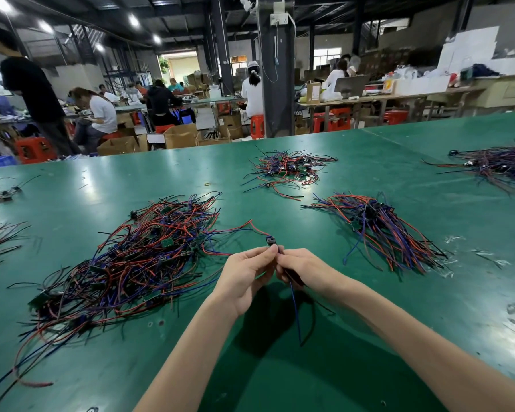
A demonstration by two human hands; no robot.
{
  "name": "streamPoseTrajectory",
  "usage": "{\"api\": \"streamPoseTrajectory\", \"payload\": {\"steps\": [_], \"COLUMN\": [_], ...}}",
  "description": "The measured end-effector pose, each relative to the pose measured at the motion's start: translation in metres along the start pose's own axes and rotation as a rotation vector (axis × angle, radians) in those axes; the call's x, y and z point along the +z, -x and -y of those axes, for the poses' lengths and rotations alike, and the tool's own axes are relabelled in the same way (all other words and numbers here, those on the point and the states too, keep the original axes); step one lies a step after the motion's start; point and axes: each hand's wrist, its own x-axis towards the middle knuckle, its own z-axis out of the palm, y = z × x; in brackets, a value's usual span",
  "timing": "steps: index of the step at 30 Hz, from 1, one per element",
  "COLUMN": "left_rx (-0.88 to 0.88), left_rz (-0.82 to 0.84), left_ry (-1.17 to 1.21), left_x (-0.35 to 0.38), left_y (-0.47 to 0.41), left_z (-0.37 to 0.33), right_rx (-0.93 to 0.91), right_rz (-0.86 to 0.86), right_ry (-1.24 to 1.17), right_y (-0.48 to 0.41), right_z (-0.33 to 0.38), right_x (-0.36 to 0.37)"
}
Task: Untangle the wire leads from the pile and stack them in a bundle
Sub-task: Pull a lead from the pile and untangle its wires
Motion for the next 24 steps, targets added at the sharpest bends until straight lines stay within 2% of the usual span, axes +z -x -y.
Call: {"api": "streamPoseTrajectory", "payload": {"steps": [7, 16, 24], "left_rx": [-0.017, 0.034, -0.026], "left_rz": [-0.011, -0.083, -0.063], "left_ry": [0.004, -0.104, 0.003], "left_x": [0.000, 0.000, -0.001], "left_y": [-0.001, -0.002, -0.003], "left_z": [0.001, 0.003, 0.001], "right_rx": [-0.034, -0.028, 0.042], "right_rz": [-0.007, -0.038, -0.011], "right_ry": [0.057, 0.166, -0.011], "right_y": [-0.001, -0.003, -0.003], "right_z": [-0.004, -0.008, -0.009], "right_x": [-0.002, -0.002, -0.002]}}
